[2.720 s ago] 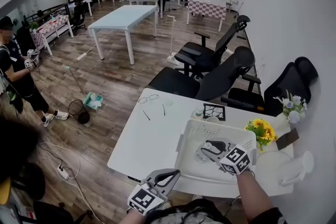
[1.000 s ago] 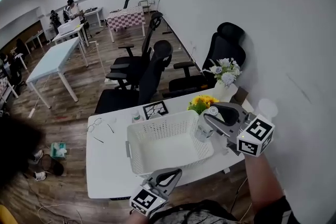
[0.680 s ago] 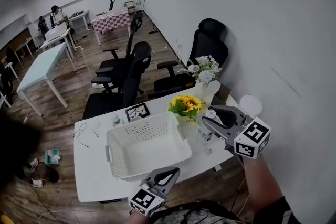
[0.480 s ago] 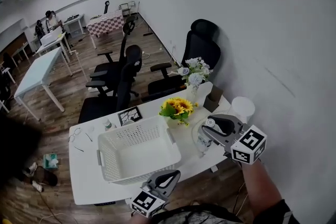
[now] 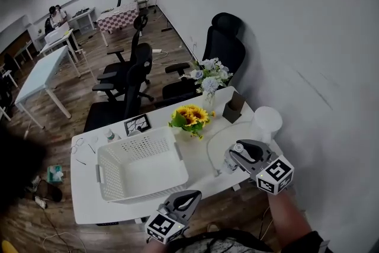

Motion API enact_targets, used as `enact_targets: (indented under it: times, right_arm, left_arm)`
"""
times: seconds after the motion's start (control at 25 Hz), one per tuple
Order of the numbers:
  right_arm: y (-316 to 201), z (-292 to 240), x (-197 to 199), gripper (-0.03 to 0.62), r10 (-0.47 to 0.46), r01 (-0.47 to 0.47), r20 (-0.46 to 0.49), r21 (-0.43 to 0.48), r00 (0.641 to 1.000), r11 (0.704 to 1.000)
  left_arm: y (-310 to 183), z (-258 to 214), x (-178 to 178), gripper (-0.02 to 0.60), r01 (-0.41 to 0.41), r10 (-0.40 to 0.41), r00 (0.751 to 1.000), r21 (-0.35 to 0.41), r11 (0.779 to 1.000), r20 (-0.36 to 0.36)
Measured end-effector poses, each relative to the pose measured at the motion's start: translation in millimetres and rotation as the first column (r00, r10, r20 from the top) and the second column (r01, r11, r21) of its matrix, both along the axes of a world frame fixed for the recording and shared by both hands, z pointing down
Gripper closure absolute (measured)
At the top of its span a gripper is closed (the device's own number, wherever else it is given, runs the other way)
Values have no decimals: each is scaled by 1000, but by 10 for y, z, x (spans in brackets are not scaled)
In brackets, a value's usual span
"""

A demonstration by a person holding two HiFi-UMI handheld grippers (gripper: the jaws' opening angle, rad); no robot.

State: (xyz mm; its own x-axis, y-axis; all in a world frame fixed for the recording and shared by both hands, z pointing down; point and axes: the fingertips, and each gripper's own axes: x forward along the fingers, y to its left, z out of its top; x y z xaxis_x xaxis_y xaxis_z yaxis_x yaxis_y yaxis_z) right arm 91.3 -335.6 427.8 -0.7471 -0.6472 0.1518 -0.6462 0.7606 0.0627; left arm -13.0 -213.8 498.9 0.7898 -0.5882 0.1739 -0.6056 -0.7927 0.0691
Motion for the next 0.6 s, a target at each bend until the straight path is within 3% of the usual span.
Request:
enact_targets:
  times: [0.6]
  right_arm:
    - [-309, 932, 236, 434, -3, 1, -23, -74, 1000, 997]
  left_arm:
    - [-138, 241, 219, 571, 82, -81, 997, -66, 994, 16]
